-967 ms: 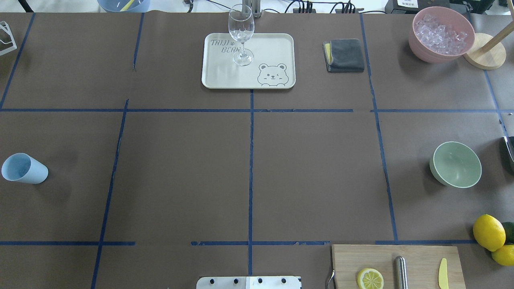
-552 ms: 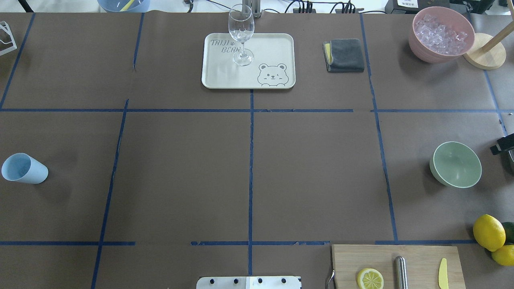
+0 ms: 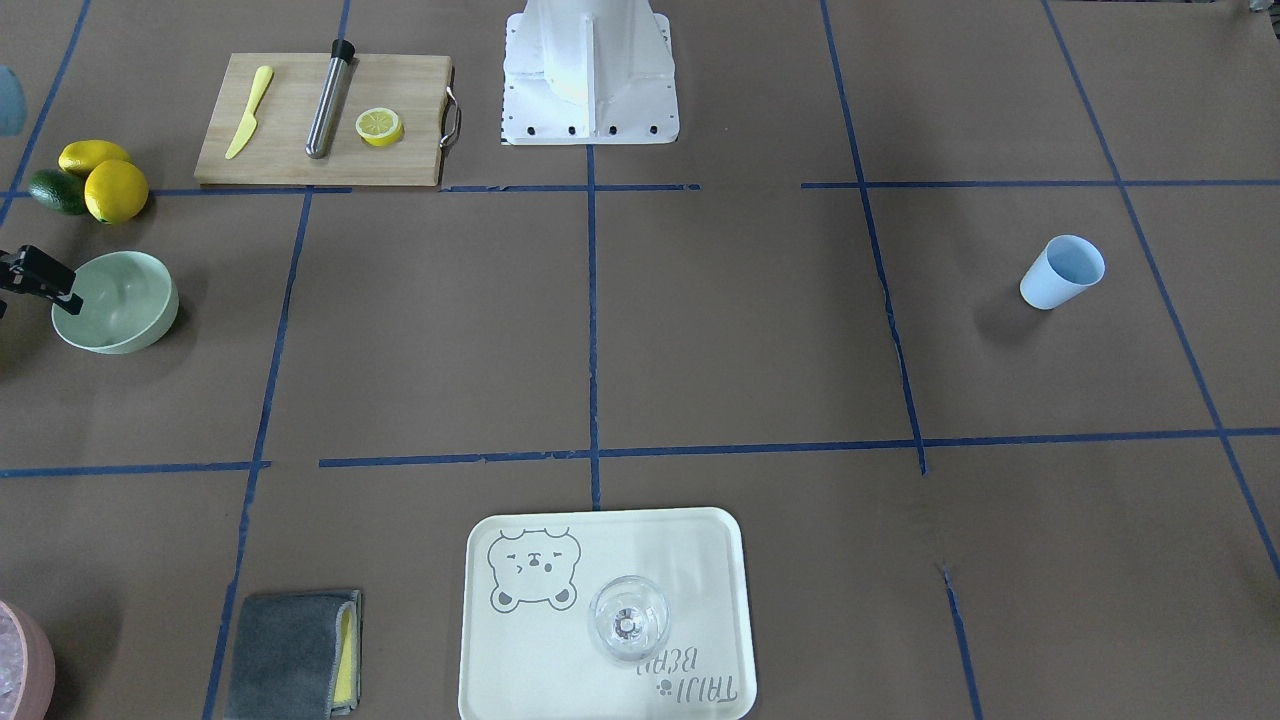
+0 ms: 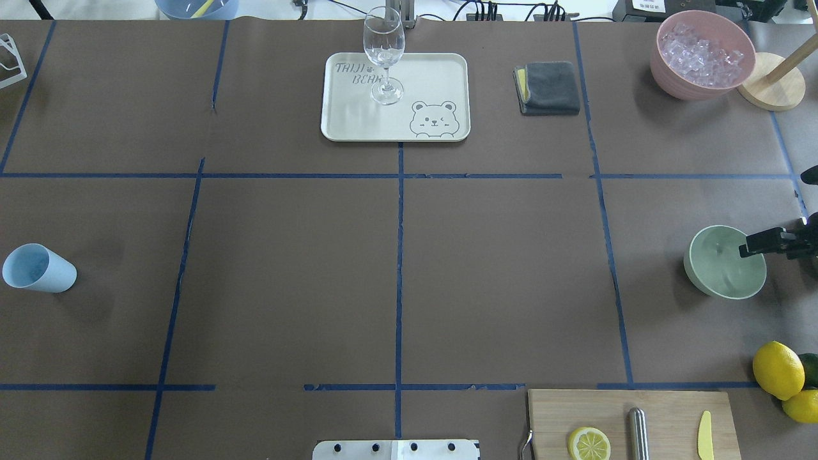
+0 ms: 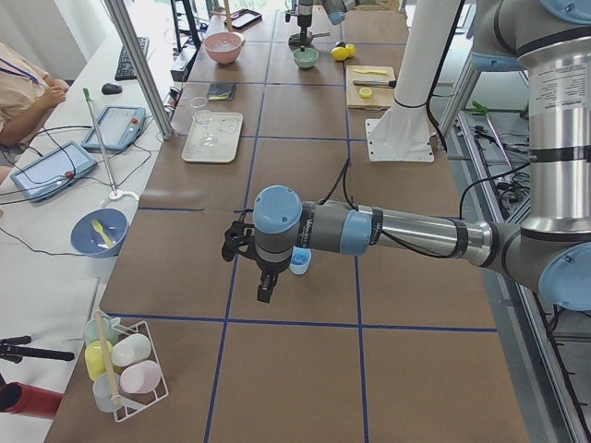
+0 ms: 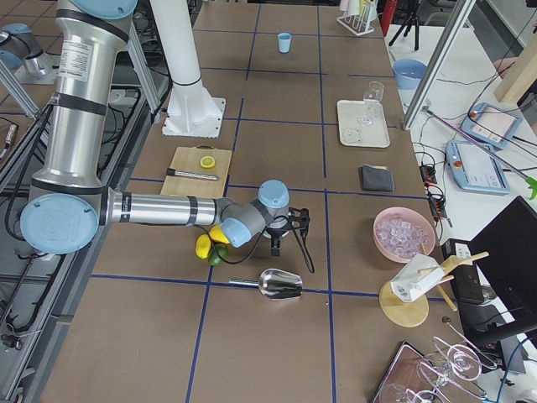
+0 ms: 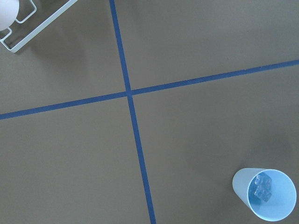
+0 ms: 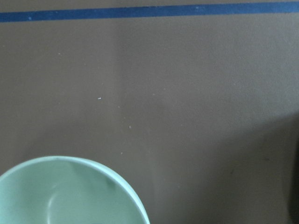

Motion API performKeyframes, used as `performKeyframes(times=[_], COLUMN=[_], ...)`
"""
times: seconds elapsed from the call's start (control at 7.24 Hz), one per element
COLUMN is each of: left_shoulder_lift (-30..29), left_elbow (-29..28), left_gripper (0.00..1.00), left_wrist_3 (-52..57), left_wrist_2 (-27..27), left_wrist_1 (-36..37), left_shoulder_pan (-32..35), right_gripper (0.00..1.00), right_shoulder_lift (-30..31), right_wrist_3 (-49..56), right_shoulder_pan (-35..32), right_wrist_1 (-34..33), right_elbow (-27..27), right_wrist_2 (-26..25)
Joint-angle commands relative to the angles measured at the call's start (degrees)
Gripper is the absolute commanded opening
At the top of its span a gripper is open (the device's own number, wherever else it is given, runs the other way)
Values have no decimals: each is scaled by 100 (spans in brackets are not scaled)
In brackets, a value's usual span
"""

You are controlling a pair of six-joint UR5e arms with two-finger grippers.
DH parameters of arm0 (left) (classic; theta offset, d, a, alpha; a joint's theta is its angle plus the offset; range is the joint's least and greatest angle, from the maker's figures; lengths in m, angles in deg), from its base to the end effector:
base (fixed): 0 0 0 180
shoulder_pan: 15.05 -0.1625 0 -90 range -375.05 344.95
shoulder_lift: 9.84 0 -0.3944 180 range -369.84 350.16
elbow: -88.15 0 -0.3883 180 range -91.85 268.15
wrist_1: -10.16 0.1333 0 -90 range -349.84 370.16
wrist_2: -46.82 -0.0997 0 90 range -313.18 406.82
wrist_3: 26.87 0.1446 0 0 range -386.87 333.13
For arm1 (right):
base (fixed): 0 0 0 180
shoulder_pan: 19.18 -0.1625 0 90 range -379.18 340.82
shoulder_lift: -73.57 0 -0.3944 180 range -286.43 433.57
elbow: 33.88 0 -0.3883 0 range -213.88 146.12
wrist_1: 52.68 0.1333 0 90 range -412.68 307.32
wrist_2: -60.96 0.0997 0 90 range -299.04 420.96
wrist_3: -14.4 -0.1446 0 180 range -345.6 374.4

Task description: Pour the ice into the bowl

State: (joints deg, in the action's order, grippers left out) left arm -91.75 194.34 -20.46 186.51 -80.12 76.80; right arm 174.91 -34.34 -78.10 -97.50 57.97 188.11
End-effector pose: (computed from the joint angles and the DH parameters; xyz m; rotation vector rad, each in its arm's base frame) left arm -0.0373 -0.4402 0.5763 0.1991 0.8541 0.1378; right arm -0.1948 -0.4123 0.6487 0.0584 -0.8650 0.0868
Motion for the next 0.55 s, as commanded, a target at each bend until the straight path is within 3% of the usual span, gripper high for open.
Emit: performKeyframes(times=[0.0, 0.14, 0.28, 0.41], left_shoulder_lift=[0, 9, 9, 9], left_elbow=[-2, -2, -2, -2], left_gripper=[100, 100, 100, 100], left_wrist_3=[1, 1, 1, 1], left_wrist_2=[41, 41, 41, 41], left_wrist_1=[-7, -7, -7, -7], left_shoulder_pan=[0, 0, 0, 0], right_gripper=[86, 37, 0, 0], right_shoulder_lift=[-27, -9, 17, 35], right_wrist_3=[-671, -672, -654, -663], right_shoulder_pan=[284, 284, 293, 293], right_wrist_1=[633, 729, 756, 869], right_elbow=[-246, -238, -229, -211], right_wrist_2=[-77, -42, -33, 20])
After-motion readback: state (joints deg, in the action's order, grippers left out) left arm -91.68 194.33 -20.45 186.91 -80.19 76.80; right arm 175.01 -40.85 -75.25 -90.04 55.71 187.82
